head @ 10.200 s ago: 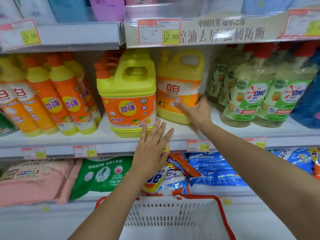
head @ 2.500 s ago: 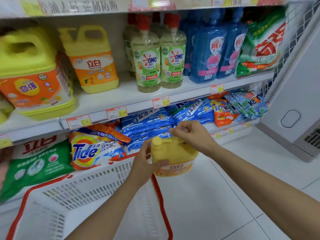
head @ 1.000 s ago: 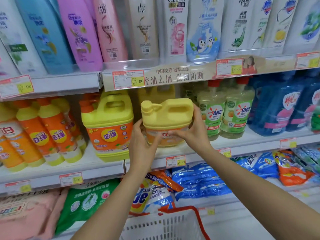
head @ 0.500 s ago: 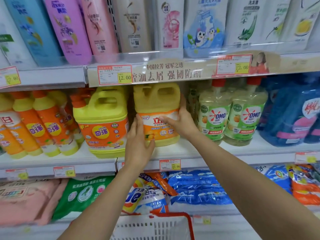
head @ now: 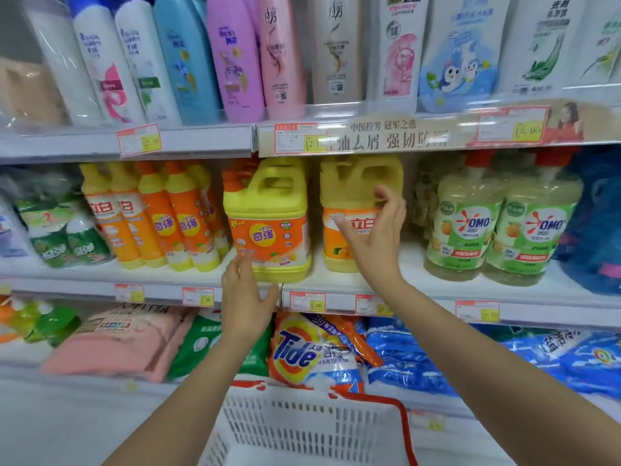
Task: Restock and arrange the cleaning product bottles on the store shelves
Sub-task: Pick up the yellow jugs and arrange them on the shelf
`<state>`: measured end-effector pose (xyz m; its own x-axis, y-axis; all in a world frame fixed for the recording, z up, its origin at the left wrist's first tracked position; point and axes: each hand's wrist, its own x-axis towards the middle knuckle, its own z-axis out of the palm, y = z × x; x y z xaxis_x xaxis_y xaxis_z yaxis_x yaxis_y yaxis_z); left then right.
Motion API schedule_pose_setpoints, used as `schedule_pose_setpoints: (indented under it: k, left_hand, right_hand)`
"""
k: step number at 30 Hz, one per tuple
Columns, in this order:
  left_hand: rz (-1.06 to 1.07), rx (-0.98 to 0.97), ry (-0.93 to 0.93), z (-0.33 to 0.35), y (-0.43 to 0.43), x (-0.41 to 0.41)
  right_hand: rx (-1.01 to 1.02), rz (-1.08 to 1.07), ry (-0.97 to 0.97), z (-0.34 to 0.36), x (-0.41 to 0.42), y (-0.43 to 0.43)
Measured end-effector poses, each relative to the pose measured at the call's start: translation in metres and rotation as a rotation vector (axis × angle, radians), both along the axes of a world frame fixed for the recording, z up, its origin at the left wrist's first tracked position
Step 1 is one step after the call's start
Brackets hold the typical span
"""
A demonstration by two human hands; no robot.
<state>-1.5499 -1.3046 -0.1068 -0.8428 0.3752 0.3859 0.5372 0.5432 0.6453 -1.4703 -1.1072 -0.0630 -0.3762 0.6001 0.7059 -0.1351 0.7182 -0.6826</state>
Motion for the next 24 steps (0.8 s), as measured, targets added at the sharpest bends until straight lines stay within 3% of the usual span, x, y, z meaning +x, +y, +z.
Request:
schedule_pose_setpoints:
  k: [3, 6, 12, 20, 24]
  left_hand:
    - [-0.047, 0.078, -0.025, -0.003, -0.018, -0.031]
    - [-0.187, 0.096, -0.07, -0.006, -0.032, -0.06]
    - [-0.502, 0.183, -0.24, -0.004, -0.044, -0.099]
    - [-0.625, 0.336, -0.371, -0.011, -0.062, -0.131]
    - [-0.719, 0.446, -0.347, 0.009, -0.077, -0.134]
  right_hand:
    - [-0.078, 0.221, -0.132, 0.004, -0.031, -0.032]
    - [-0.193, 0.269, -0.287, 0.005, -0.068, -0.057]
    - [-0.206, 0.051, -0.276, -0.002, -0.091, -0.067]
    - [0.01, -0.166, -0.203, 0.0, -0.071, -0.141]
    - [-0.11, -0.231, -0.083, 0.016, -0.065, -0.166]
